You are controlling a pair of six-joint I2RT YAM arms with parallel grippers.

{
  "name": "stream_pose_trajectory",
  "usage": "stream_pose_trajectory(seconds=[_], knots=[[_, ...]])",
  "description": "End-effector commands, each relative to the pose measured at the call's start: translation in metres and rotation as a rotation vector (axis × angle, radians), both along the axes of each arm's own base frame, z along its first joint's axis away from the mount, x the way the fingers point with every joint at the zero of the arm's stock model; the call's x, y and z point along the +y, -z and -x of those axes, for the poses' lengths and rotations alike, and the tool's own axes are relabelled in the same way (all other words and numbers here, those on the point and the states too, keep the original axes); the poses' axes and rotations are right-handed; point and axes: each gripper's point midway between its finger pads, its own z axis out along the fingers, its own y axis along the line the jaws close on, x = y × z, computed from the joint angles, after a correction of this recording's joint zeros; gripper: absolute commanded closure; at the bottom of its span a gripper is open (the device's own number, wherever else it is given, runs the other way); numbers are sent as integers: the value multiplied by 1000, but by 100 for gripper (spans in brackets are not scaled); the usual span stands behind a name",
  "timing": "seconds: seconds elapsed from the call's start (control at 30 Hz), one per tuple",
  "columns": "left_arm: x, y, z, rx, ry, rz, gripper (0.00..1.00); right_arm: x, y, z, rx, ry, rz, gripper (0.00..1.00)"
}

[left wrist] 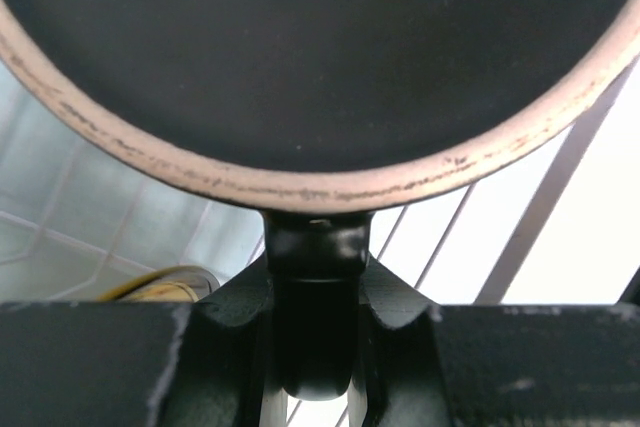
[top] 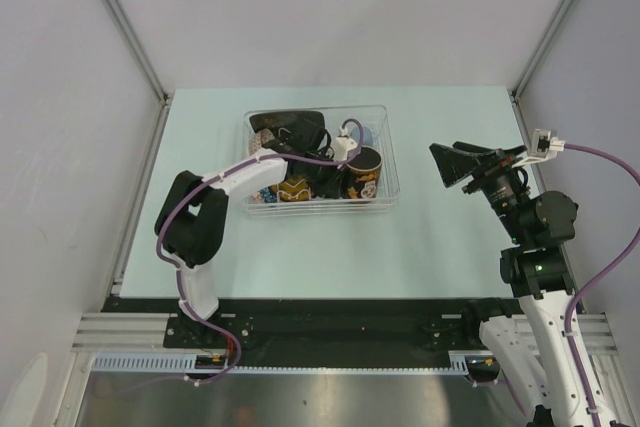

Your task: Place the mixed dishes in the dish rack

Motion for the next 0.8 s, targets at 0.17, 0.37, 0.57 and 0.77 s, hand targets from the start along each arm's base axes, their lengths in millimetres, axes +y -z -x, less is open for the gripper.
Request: stream_pose_trajectory(seconds=[0.17, 0.37, 0.57, 0.77], knots=[[-19, -25, -21, -197, 80, 93, 100, 3, -2, 3, -7, -25, -14, 0], [-19, -11, -18, -197, 100, 75, 100, 3, 1, 4, -5, -31, -13, 0], [-14, 8, -3, -233, 184, 19, 93, 1, 1, 3, 1, -26, -17, 0], [-11, 11, 3, -199, 196, 4, 76, 0, -2, 4, -9, -22, -23, 0]])
